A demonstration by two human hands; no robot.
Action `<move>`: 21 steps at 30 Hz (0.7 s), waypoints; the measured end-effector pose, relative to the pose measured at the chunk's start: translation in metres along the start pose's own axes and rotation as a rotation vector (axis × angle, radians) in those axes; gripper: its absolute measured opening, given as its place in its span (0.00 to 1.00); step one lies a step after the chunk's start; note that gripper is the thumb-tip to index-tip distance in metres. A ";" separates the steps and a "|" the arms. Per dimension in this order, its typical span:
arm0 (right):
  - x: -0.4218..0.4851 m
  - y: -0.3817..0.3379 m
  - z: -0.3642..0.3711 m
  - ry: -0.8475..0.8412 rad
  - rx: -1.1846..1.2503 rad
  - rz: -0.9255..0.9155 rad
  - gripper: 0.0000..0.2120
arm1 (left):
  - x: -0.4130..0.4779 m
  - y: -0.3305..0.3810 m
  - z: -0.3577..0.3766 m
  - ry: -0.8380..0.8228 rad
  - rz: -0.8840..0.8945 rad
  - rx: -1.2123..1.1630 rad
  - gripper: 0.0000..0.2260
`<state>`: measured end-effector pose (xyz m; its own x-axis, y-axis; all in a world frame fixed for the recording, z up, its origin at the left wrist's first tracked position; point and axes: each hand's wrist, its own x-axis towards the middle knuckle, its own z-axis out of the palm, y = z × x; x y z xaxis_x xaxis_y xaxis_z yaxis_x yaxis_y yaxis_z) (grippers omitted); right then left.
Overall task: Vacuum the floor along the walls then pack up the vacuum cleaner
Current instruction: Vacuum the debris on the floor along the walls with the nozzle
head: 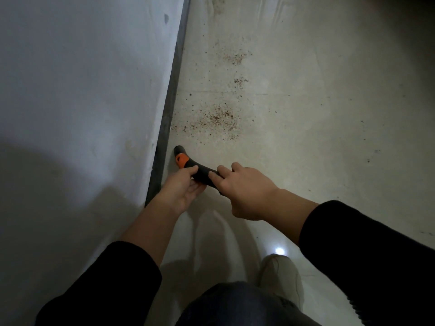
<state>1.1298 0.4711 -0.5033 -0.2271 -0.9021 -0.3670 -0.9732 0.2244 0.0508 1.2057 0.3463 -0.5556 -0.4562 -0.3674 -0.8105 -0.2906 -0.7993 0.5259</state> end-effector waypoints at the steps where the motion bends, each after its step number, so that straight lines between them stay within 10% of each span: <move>1: -0.003 0.001 0.001 -0.004 0.000 0.006 0.32 | 0.000 -0.002 0.003 0.006 0.002 0.000 0.18; 21: -0.030 0.023 0.012 -0.030 0.021 0.031 0.33 | -0.009 -0.027 0.035 0.031 -0.013 -0.017 0.18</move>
<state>1.1145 0.5080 -0.5027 -0.2553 -0.8832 -0.3934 -0.9647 0.2597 0.0429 1.1879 0.3875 -0.5535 -0.4263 -0.3713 -0.8249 -0.2815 -0.8122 0.5110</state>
